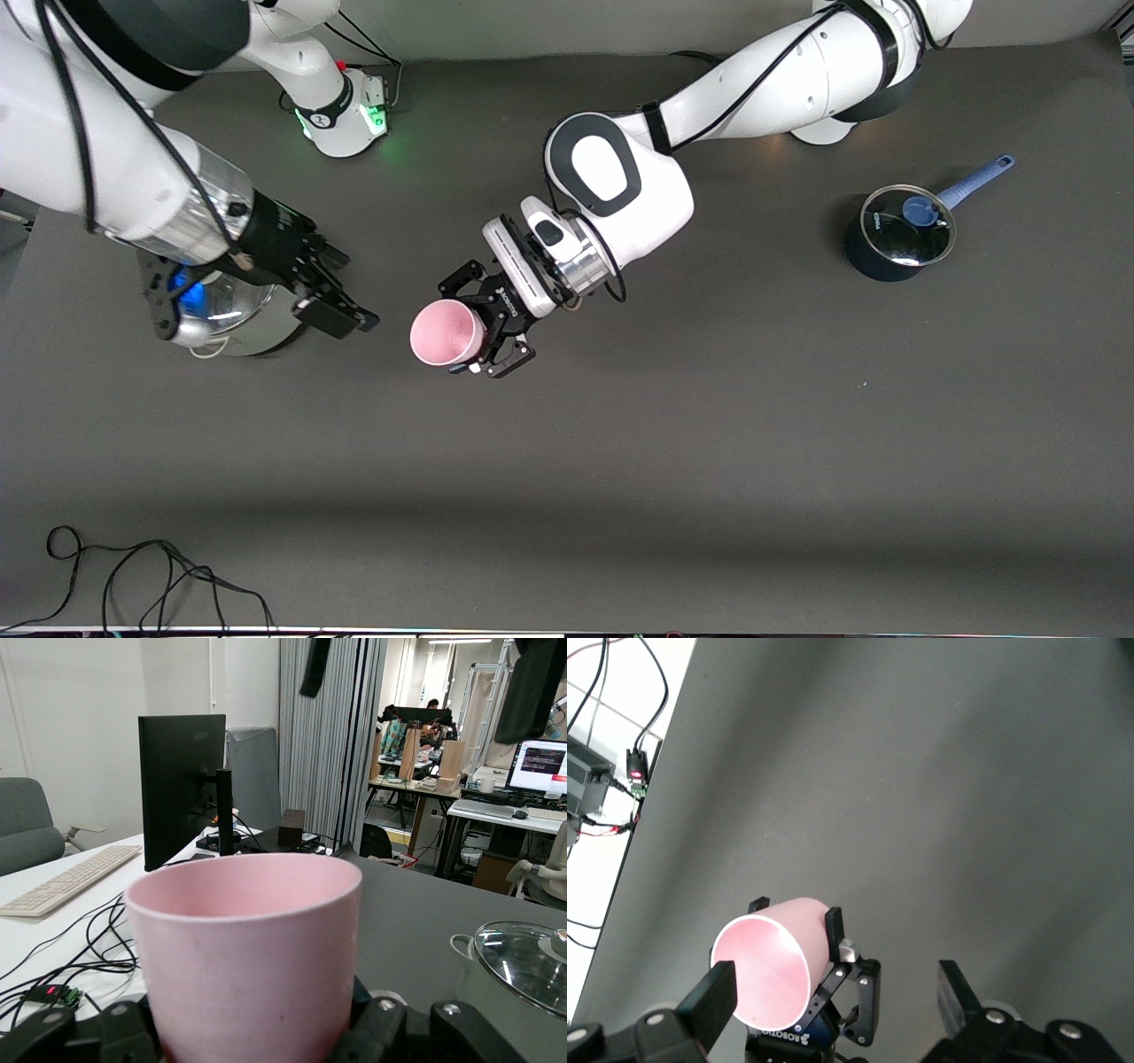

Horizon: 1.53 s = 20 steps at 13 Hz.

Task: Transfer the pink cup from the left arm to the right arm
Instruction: 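Reach the right gripper toward the pink cup held by the left gripper, then close the right gripper on the pink cup's side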

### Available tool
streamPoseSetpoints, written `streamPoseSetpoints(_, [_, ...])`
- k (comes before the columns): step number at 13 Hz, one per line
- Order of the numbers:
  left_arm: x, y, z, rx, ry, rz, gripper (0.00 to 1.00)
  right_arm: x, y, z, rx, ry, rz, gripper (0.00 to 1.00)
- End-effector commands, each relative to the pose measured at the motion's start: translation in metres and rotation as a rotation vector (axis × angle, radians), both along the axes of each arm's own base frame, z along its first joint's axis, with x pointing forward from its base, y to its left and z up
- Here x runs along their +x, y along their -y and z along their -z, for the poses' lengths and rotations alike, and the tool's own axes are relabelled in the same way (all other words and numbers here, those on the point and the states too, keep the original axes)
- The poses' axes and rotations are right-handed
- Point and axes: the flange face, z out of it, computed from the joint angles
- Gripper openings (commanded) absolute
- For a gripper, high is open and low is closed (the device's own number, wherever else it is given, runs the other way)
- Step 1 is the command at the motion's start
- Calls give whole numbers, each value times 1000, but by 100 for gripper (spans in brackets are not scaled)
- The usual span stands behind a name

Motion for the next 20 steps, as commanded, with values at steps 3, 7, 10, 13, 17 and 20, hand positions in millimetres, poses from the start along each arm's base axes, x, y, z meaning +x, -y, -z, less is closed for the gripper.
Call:
streamPoseSetpoints(3, [-1, 0, -12, 1, 13, -22, 0, 7, -27, 13, 34, -24, 3, 100])
streamPoseSetpoints(7, [0, 0, -13, 1, 17, -23, 0, 6, -49, 34, 20, -57, -12, 100])
streamPoseSetpoints(10, [0, -1, -13, 2, 17, -23, 0, 8, -50, 41, 16, -66, -12, 100])
streamPoseSetpoints(13, [0, -1, -13, 1, 16, -23, 0, 8, -50, 41, 16, -67, -12, 93])
streamPoseSetpoints(17, [1, -1, -13, 1, 17, -24, 0, 10, -52, 47, 13, -76, -12, 49])
streamPoseSetpoints(20, [0, -1, -13, 0, 17, -23, 0, 10, -52, 46, 14, -73, -12, 15])
